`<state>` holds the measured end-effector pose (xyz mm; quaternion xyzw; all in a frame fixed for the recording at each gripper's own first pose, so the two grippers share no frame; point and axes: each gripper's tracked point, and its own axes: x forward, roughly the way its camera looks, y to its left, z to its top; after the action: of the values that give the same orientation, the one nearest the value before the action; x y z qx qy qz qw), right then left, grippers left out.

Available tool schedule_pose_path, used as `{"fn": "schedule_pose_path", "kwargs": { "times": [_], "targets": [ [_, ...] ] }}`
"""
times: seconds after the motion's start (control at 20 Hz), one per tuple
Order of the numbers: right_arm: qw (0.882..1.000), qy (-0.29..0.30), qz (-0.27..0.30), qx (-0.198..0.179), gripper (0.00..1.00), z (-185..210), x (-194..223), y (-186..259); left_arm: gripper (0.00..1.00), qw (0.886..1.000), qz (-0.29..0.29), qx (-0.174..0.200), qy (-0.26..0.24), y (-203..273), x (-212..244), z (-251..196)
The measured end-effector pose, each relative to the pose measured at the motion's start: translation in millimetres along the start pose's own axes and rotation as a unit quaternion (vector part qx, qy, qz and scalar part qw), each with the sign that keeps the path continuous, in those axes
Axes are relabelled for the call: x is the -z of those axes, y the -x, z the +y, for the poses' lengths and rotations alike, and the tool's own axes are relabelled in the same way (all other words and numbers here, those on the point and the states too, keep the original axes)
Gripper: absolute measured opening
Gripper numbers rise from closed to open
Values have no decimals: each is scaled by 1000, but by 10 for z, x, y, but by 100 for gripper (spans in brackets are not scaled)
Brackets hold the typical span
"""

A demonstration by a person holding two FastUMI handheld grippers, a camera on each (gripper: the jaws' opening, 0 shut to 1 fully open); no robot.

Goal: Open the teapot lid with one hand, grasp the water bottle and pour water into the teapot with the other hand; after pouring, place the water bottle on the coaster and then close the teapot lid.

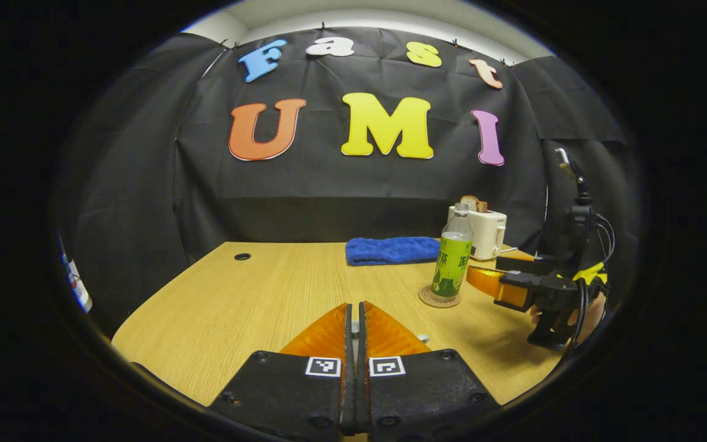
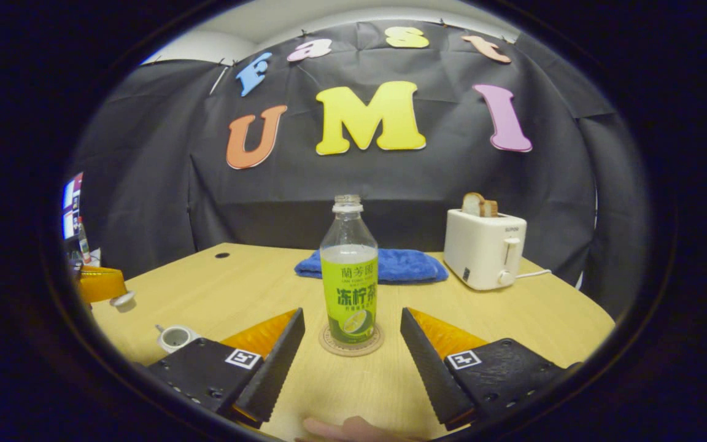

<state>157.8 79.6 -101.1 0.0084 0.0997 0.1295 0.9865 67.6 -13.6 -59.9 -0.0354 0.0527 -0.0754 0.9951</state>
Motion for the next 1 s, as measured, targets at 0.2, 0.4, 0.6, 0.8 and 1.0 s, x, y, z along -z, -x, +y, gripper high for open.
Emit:
{"fn": "schedule_pose_path", "kwargs": {
  "times": [0.2, 0.4, 0.6, 0.8, 1.0],
  "targets": [
    [1000, 2, -21, 1, 94, -60, 85, 371, 3, 1000, -26, 6, 7, -98, -45, -158],
    [995, 26, -87, 46, 94, -363, -146, 745, 3, 999, -44, 21, 15, -218, -9, -374],
    [991, 10, -128, 37, 94, -447, -200, 1072, 3, 998, -60, 14, 13, -272, -16, -424],
    [990, 5, -134, 38, 95, -601, -171, 1183, 3, 999, -53, 2, 1, -318, 70, -390],
    [990, -4, -135, 41, 94, -704, -140, 1231, 3, 999, -31, -17, -20, -423, 268, -352]
  ]
}}
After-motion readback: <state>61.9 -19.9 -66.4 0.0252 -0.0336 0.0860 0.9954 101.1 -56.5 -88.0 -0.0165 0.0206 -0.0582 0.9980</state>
